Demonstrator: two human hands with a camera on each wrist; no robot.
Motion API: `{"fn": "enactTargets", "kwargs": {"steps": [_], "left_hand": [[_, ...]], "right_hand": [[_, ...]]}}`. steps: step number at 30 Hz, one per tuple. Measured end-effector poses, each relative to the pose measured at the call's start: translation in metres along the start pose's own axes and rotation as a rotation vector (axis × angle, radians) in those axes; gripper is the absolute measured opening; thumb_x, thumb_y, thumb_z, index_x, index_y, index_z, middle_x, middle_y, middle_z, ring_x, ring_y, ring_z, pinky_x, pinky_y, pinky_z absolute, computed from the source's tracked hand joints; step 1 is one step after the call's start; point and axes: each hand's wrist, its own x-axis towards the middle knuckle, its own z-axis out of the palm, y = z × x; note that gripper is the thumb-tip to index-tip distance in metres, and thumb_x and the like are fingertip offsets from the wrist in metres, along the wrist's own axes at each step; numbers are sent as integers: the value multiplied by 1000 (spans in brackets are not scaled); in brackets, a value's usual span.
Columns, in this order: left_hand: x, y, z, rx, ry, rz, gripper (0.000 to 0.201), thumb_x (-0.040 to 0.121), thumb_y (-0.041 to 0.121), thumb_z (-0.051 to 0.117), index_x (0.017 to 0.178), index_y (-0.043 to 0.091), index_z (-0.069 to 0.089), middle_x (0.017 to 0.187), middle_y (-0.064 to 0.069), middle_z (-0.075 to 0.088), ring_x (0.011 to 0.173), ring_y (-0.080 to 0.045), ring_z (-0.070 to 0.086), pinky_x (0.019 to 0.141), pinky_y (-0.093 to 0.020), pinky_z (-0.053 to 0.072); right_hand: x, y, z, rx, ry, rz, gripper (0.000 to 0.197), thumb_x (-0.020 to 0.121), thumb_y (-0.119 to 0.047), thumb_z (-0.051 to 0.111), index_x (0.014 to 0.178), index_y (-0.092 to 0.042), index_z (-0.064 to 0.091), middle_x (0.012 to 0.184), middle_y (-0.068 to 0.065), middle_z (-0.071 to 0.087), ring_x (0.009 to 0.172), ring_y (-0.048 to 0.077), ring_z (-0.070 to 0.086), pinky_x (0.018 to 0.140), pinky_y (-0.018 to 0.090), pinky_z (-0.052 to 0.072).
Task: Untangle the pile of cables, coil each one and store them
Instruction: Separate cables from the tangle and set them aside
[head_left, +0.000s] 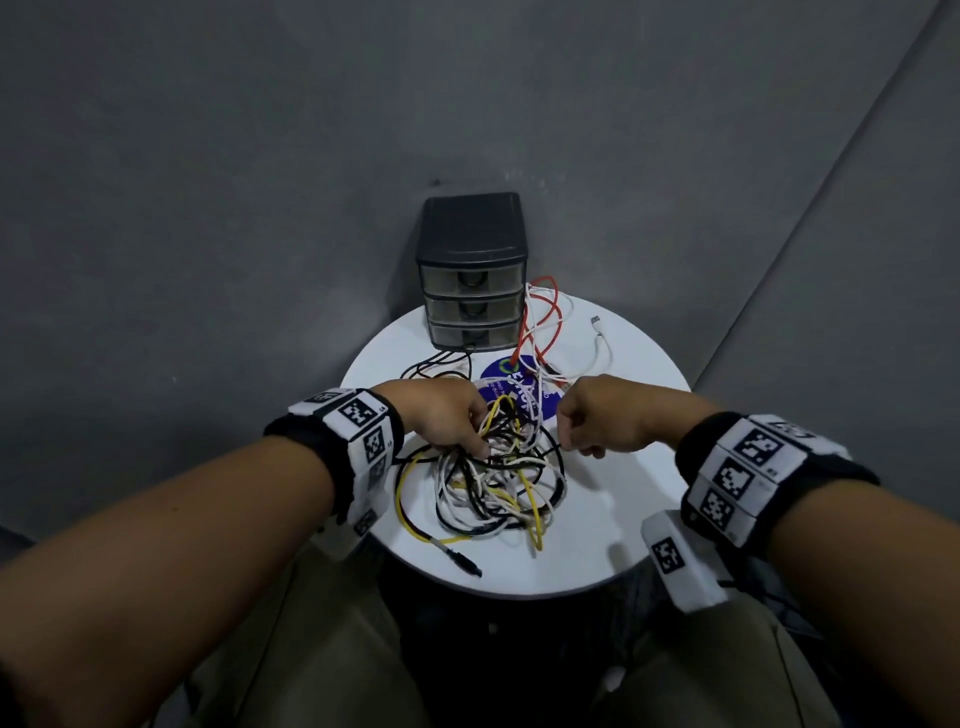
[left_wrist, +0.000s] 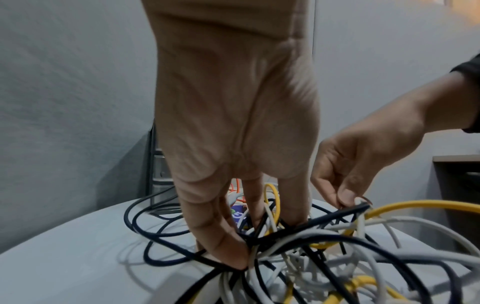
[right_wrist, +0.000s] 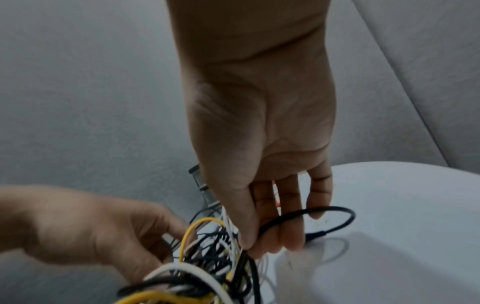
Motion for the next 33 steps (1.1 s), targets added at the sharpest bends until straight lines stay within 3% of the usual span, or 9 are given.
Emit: {"fn": "enactTargets", "kwargs": {"steps": [8, 12, 14, 18, 23, 27, 29, 31, 33], "left_hand": [[-6, -5, 5, -125, -39, 50, 29, 88, 32, 78, 81, 11, 60, 79, -11, 63, 69, -23, 56, 66, -33, 45], [-8, -6, -12, -61, -92, 87, 20, 94, 31, 71, 94, 11, 72, 91, -1, 70, 80, -20, 60, 75, -31, 47], [-7, -5, -22, -89, 48, 92, 13, 95, 25, 67, 100, 18, 77, 102, 6, 74, 93, -13, 65, 82, -25, 50], [6, 0, -37, -168, 447, 72, 16, 94, 14, 61, 94, 13, 78, 98, 2, 73, 92, -15, 64, 71, -22, 44], [28, 3, -29, 159, 42, 61, 33, 98, 12, 49, 127, 12, 63, 128, -6, 64, 111, -26, 58, 92, -34, 47], [44, 13, -27, 218, -49, 26, 31, 102, 17, 43, 128, 6, 57, 125, -15, 59, 105, -31, 54, 84, -34, 41], [50, 15, -28, 225, -55, -3, 24, 104, 20, 44, 116, 6, 58, 115, -14, 59, 99, -29, 54, 84, -30, 43], [54, 16, -31, 242, -103, -22, 17, 104, 20, 44, 96, 8, 52, 99, -12, 52, 80, -23, 43, 65, -20, 36], [56, 16, -35, 237, -152, -34, 16, 101, 18, 47, 88, 9, 46, 90, -12, 42, 70, -20, 29, 58, -29, 26]], "right_hand": [[15, -13, 24, -179, -83, 77, 14, 85, -7, 63, 83, -4, 76, 66, 2, 70, 62, 16, 64, 72, 29, 57], [17, -7, 25, -161, -120, 101, 9, 77, -8, 69, 70, -8, 75, 60, 1, 70, 62, 17, 65, 72, 34, 60], [17, -6, 26, -130, -156, 116, 11, 72, -10, 69, 62, -9, 73, 54, -1, 68, 58, 14, 64, 70, 33, 59], [12, -4, 24, -16, -207, 146, 23, 74, -14, 66, 51, -16, 66, 53, -1, 65, 54, 10, 63, 62, 20, 48], [14, 4, 28, 55, -228, 172, 20, 74, -19, 71, 55, -15, 68, 52, -1, 64, 51, 11, 57, 60, 22, 46], [21, 16, 39, 212, -294, 191, 17, 80, -18, 79, 72, -7, 71, 57, 5, 64, 58, 22, 63, 67, 36, 56], [27, 21, 40, 215, -320, 192, 17, 81, -19, 78, 79, -3, 73, 62, 8, 67, 59, 23, 62, 72, 39, 57], [30, 22, 40, 224, -347, 186, 12, 85, -15, 75, 81, -4, 73, 61, 5, 67, 59, 22, 63, 82, 43, 60], [32, 23, 39, 228, -369, 172, 7, 88, -10, 72, 83, -5, 71, 56, 2, 66, 60, 20, 65, 85, 45, 60]]}}
